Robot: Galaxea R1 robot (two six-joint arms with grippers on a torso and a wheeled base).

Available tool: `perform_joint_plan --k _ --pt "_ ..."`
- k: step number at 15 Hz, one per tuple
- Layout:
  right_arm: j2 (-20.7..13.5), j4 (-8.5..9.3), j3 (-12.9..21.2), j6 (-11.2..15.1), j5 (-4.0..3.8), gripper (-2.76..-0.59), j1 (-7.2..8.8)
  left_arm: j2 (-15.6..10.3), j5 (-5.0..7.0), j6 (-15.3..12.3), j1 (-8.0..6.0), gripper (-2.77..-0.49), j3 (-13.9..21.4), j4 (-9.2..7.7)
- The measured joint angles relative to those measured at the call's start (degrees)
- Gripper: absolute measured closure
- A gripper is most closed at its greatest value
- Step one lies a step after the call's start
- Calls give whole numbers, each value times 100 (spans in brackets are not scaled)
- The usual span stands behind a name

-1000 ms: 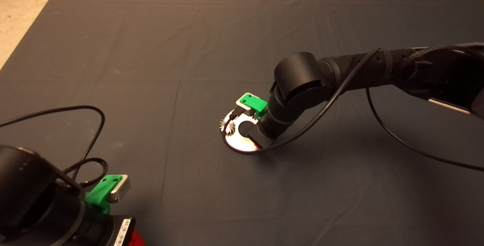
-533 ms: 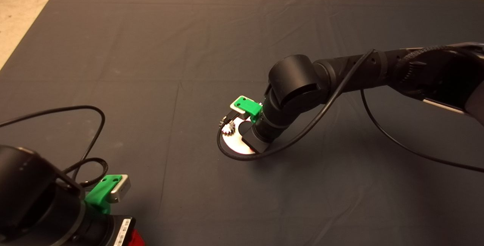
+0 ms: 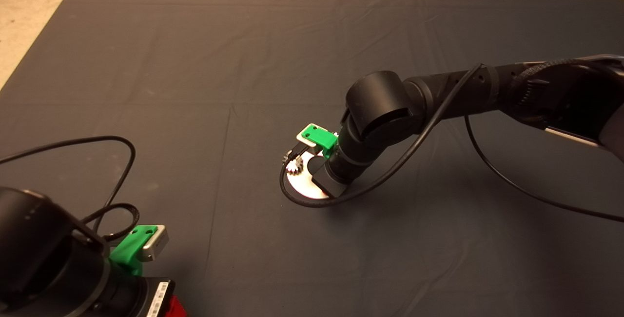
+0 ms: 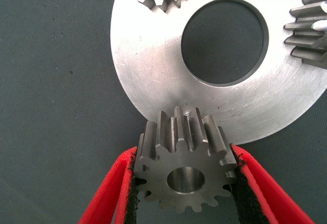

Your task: Install three planetary gears onto the carrier pins

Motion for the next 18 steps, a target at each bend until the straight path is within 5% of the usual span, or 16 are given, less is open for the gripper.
perform_joint_plan --k 18 --pt "-96 -39 0 0 -2 -108 -3 -1 0 0 1 -204 0 2"
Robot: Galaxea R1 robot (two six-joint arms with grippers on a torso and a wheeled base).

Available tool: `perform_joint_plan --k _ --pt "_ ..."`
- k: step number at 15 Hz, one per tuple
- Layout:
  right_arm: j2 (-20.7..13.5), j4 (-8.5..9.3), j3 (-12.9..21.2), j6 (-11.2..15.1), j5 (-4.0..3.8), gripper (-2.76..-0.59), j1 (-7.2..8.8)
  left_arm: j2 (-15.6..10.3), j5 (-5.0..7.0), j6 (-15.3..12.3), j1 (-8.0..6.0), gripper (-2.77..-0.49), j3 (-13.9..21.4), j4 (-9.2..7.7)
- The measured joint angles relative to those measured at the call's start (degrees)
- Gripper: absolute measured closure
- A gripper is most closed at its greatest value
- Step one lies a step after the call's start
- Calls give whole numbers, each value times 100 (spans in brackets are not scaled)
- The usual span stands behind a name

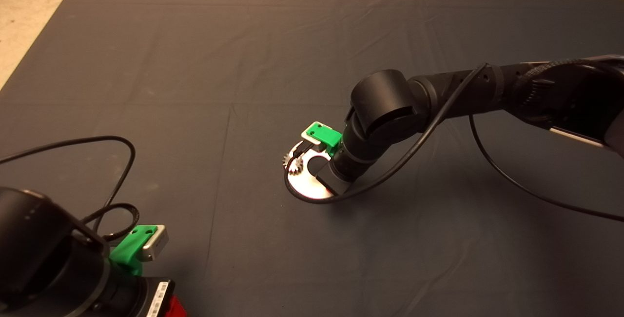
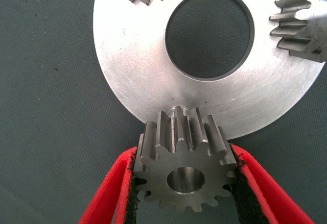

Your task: Install three planetary gears onto the carrier pins

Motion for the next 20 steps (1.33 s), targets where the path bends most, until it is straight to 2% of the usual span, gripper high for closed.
perform_joint_plan --k 9,10,16,20 --pt "2 -40 0 0 0 -108 -77 -38 -2 2 -2 -204 0 0" --pt "2 -49 0 0 0 -108 -117 -49 0 20 0 -204 0 0" --pt "2 -105 0 -1 -4 -108 -130 -160 2 127 0 -204 0 0" --pt "0 -241 13 -2 -20 -108 -155 -173 0 151 63 -204 0 0"
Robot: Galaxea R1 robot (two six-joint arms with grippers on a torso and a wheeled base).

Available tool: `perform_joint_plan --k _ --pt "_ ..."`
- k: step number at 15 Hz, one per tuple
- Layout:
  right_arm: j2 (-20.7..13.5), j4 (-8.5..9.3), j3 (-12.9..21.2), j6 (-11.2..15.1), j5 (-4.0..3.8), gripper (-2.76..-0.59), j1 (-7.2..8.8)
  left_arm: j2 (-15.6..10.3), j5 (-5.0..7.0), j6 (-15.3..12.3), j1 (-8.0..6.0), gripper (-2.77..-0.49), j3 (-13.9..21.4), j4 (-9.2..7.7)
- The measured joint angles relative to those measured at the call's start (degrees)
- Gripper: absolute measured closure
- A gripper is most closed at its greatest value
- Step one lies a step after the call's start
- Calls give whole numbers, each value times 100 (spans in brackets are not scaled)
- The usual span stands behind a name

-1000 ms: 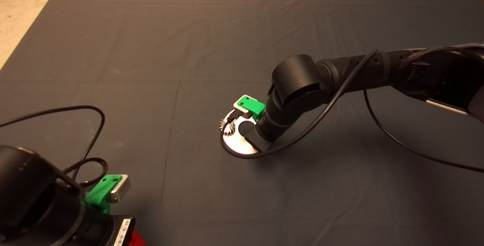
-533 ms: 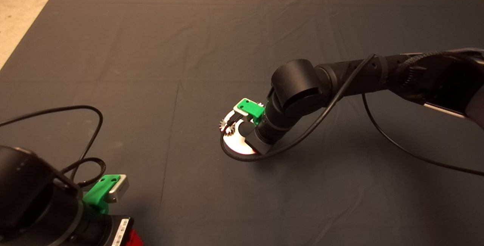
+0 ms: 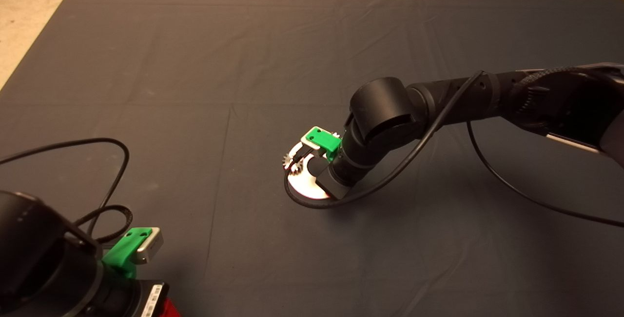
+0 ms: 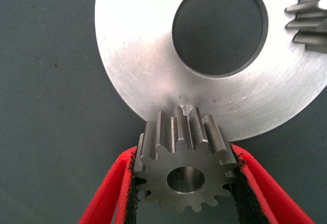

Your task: Install three planetary gears onto the carrier pins

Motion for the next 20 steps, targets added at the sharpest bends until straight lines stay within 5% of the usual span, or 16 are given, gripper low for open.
perform_joint_plan --k 3,20 --pt "-2 -117 -2 0 -17 -108 -63 -5 0 9 2 -204 0 2" --pt "2 -169 -2 0 3 -116 -60 -13 0 20 129 -204 0 93"
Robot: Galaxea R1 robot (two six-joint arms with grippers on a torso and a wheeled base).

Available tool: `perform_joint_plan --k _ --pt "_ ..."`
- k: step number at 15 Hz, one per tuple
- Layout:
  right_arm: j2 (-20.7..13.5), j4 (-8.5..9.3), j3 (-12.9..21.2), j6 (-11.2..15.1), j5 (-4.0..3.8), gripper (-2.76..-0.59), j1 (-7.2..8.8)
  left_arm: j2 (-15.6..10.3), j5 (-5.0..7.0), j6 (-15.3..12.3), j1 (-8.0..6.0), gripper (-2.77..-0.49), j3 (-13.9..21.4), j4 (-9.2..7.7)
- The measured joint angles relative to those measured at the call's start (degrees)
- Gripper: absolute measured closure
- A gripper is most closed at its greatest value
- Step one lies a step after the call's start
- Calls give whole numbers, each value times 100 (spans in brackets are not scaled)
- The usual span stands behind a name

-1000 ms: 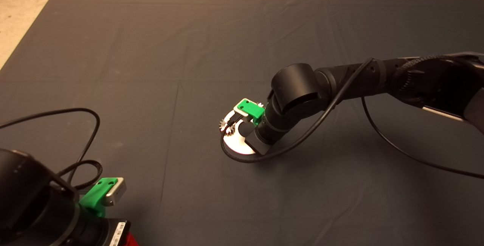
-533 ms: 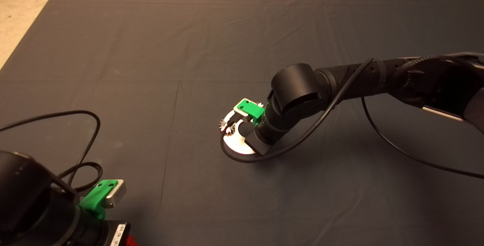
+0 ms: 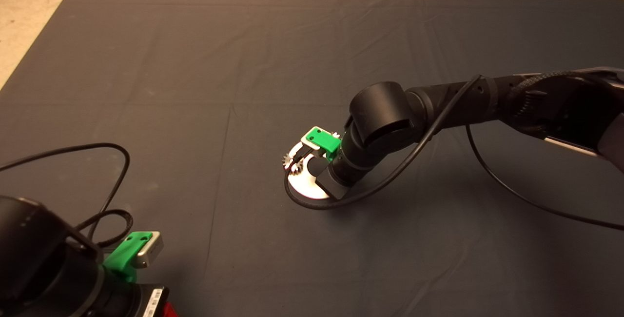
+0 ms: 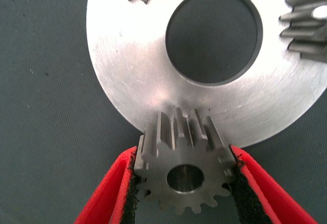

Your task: Install three planetary gears onto the carrier pins

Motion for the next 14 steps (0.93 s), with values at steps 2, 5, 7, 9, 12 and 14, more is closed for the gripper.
perform_joint_plan --k 2,5,7,9,12,14 --pt "0 -7 0 2 13 -116 2 0 0 2 13 -204 0 10" --pt "0 -35 0 11 20 -130 22 0 0 2 13 -204 0 17" --pt "-5 -40 2 47 20 -144 28 0 0 3 13 -204 0 20" --pt "-83 -38 141 167 28 -144 68 -2 0 22 13 -204 0 20" --pt "-374 12 795 655 37 -161 570 -2 -2 22 13 -204 0 21" --pt "-800 175 1438 1154 66 -168 1083 0 0 33 13 -204 0 30"
